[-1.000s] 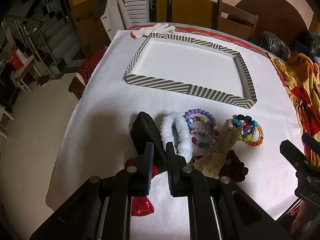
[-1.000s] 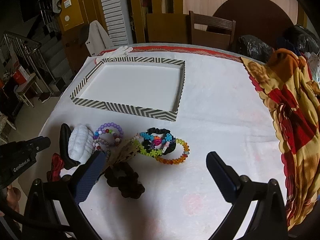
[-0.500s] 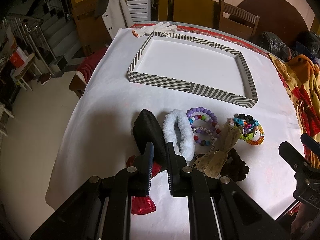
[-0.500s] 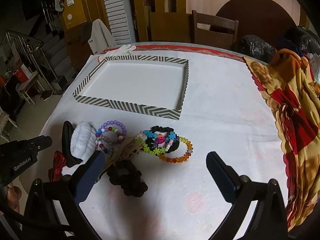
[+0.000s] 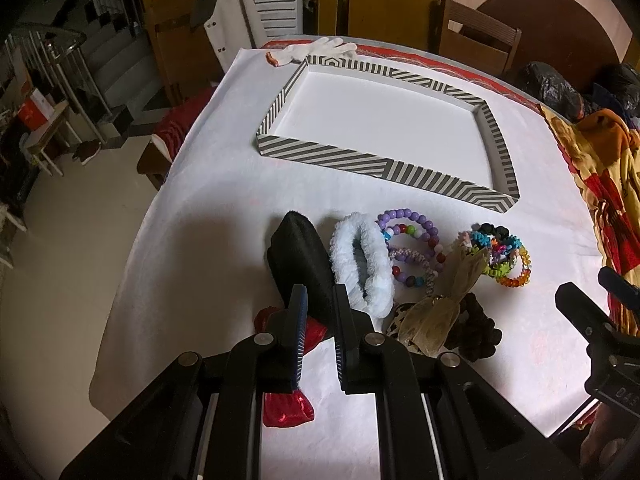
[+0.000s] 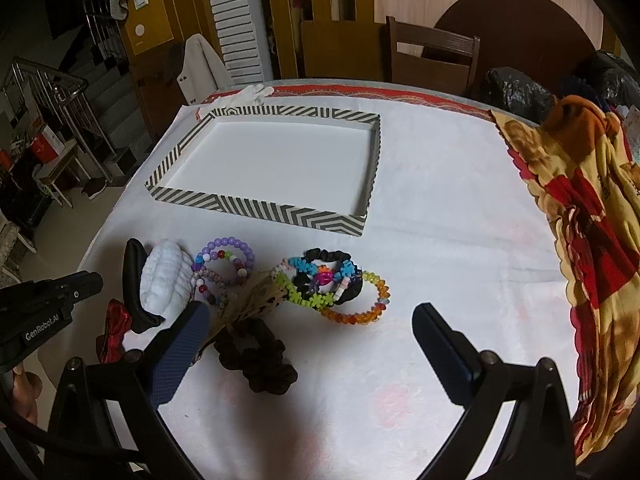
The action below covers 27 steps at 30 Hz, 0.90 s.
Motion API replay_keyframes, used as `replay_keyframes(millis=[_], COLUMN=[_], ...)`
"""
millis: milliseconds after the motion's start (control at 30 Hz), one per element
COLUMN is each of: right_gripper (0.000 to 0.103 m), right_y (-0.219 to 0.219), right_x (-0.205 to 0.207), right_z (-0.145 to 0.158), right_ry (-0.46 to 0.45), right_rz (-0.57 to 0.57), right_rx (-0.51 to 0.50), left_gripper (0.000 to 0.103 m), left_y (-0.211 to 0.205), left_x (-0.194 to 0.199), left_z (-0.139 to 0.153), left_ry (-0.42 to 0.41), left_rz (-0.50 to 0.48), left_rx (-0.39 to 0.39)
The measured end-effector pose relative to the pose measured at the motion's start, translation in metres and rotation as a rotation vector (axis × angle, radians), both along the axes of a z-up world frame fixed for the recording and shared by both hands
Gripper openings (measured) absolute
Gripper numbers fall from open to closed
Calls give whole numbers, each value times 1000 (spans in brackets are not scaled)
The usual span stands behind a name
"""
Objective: Organize jewelry
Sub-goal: 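Grasp the black cloth item with the left gripper while the right gripper grasps the white fluffy scrunchie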
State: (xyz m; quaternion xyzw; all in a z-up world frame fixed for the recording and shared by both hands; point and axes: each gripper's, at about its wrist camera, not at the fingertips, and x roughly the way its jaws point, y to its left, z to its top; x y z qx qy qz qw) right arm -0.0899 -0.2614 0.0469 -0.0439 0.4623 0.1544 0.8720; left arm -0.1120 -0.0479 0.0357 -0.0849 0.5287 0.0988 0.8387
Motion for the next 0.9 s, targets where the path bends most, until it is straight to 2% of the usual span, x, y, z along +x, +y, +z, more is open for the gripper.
replay_keyframes(millis=[233, 333, 500, 600, 733, 900], right_gripper=[103, 103, 101, 94, 81, 68], right_y=[-3, -8, -17, -11, 16, 69], right_x=[1, 1, 4, 6, 11, 13], right_z=[-10, -17, -29, -29, -28, -31], right_ry=[29, 51, 108, 137, 182, 209], right_rz=[30, 28, 18, 49, 145, 278], right_rx=[6, 14, 88, 158, 228, 251], left_gripper=[5, 12, 20, 24, 25, 29], left_y=[35, 57, 76, 77, 77, 82], left_x=[0, -4, -4, 2, 17, 34], left_z=[1, 0, -7, -14, -29, -36], left_ry=[27, 29, 37, 50, 81, 87], left_rz=[30, 75, 105, 105, 90, 72], left_rx=[-89, -139, -223, -271, -307, -340])
